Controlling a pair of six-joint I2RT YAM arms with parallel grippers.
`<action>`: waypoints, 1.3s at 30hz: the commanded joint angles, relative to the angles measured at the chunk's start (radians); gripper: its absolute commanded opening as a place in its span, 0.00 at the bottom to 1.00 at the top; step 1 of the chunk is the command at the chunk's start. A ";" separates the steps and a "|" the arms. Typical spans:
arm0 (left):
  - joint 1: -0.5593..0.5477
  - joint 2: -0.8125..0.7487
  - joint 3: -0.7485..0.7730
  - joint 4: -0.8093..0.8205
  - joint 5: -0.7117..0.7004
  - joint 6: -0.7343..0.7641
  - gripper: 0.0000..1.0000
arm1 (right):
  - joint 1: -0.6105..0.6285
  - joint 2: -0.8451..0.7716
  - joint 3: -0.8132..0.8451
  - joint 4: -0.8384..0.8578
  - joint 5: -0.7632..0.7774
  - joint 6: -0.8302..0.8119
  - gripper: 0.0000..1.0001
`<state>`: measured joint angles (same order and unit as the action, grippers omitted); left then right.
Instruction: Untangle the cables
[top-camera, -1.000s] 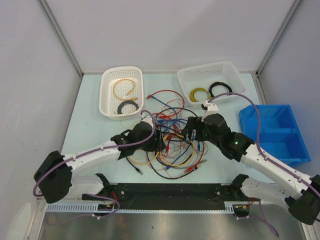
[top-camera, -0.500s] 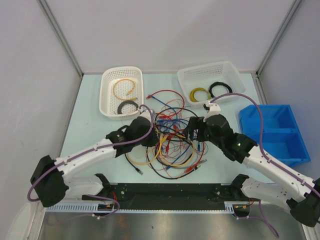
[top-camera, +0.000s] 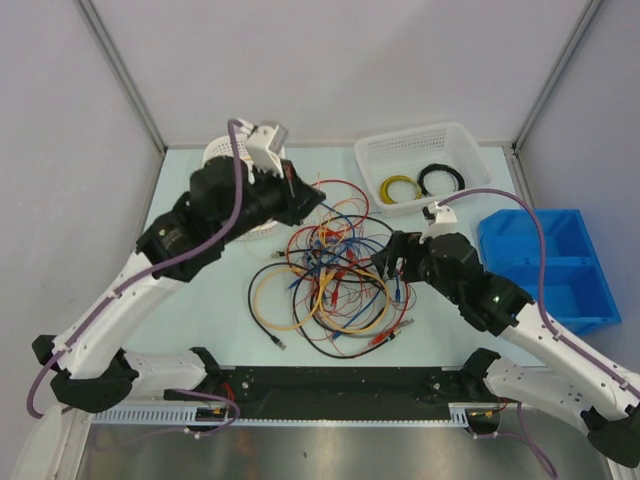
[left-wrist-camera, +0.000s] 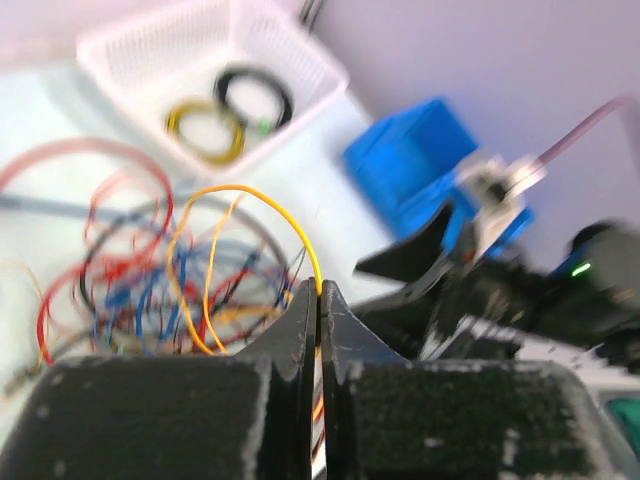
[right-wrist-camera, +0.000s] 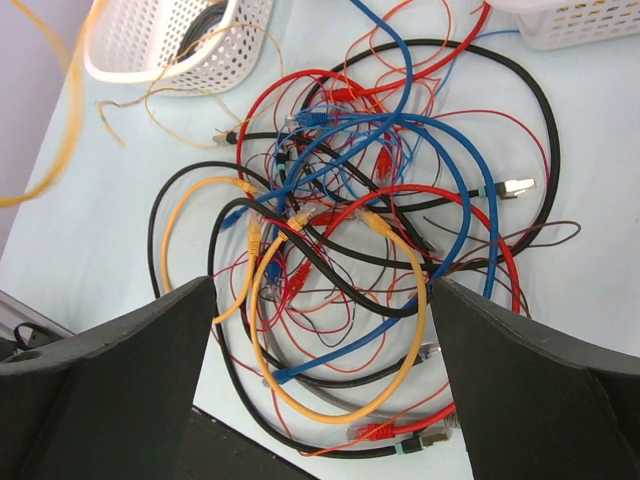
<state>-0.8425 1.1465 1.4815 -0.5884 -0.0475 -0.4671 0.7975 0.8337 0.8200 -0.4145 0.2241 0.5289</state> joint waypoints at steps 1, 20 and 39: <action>-0.004 0.103 0.304 -0.158 -0.027 0.091 0.00 | 0.006 -0.050 0.038 0.039 0.011 0.019 0.94; 0.370 0.311 0.507 -0.202 -0.157 0.071 0.00 | 0.003 -0.087 0.048 0.017 0.026 -0.020 0.94; 0.697 0.642 0.399 -0.048 0.031 -0.007 0.66 | -0.118 -0.021 0.050 -0.012 -0.012 -0.058 0.95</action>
<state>-0.1680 1.7287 1.8477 -0.6437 -0.0589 -0.4179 0.6991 0.8230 0.8291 -0.4313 0.2268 0.4961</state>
